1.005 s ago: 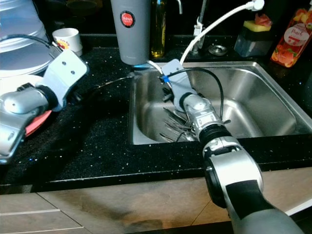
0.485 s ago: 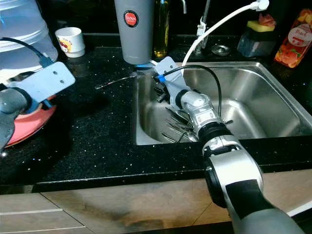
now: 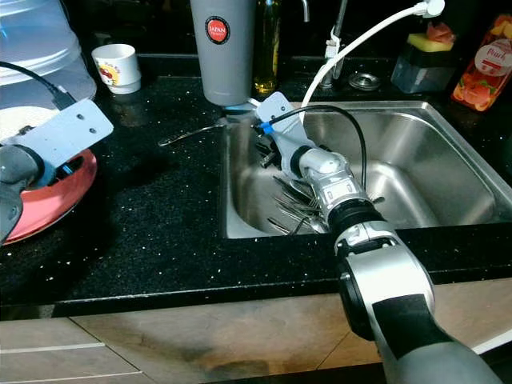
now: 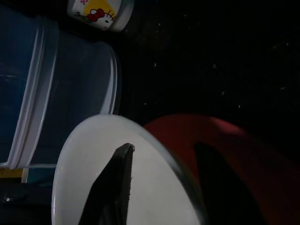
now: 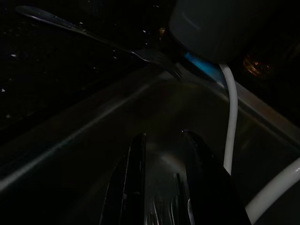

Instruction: Kitchen organization

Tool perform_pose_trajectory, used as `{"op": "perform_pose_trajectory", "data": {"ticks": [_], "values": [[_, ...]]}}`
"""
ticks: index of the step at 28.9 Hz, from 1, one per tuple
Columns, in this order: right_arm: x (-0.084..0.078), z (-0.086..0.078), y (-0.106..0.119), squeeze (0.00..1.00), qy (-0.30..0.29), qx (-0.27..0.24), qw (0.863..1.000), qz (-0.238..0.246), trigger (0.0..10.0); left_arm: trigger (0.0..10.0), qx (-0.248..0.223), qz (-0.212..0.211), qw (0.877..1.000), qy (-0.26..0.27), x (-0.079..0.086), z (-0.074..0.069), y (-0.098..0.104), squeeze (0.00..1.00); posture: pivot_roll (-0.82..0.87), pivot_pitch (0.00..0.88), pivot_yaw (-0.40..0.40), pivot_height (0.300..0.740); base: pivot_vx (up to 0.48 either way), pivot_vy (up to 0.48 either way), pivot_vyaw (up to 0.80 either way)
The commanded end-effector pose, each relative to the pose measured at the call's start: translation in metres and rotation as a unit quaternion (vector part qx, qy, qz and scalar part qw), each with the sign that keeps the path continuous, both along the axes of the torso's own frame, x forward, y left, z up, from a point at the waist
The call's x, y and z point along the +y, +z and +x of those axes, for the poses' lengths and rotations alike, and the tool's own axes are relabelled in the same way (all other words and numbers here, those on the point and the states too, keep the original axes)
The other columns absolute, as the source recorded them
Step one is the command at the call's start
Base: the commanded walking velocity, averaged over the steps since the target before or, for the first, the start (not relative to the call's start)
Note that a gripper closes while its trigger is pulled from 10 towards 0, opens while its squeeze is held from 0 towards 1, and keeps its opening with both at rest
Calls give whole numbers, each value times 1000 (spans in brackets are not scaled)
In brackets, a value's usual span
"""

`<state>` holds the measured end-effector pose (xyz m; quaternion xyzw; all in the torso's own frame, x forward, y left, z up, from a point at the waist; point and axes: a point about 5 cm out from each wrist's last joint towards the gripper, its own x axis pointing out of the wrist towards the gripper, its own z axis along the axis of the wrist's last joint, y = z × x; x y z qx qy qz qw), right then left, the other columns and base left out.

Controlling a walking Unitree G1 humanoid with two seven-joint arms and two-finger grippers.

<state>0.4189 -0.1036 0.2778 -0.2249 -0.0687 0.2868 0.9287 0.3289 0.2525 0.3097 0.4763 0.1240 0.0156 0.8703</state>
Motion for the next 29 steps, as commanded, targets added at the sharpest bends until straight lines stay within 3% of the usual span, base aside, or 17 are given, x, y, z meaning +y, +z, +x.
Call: {"op": "perform_pose_trajectory", "data": {"ticks": [1,19,21,22,23,24,25,26,27,29], "values": [[0,0,2,0,3,-2,1000,-10,10000,0,-8,-15,1000,-3,-4,1,3,0,50,139,-14,740,0,0,0],[-3,0,3,0,-3,-3,1000,-15,10000,0,-36,-55,997,-44,-26,5,11,0,46,144,-15,740,0,0,0],[-4,0,4,0,-4,-3,1000,-13,10000,0,-54,-67,994,-69,-34,6,17,0,47,145,-15,740,0,0,0],[-5,1,5,0,-6,-6,1000,-11,10000,0,-81,-70,986,-125,-49,7,25,0,48,147,-15,740,0,0,0],[-5,1,5,0,-6,-6,1000,-11,10000,0,-81,-70,986,-125,-49,7,25,0,48,147,-15,740,0,0,0],[-5,1,7,0,-9,-8,1000,-9,10000,0,-103,-76,976,-177,-62,6,31,0,49,147,-15,740,0,0,0],[-6,1,8,0,-12,-11,1000,-5,10000,0,-123,-84,957,-250,-81,2,37,0,49,147,-15,740,0,0,0],[-10,2,16,0,-36,-24,999,22,10000,0,-142,-104,903,-393,-116,-17,36,0,44,147,-5,740,0,0,0],[-11,3,19,0,-44,-28,998,31,10000,0,-142,-112,886,-427,-123,-23,34,0,44,147,-5,740,0,0,0],[-17,4,27,0,-74,-41,994,67,10000,0,-139,-122,868,-460,-128,-29,30,0,41,149,-5,740,0,0,0]]}}
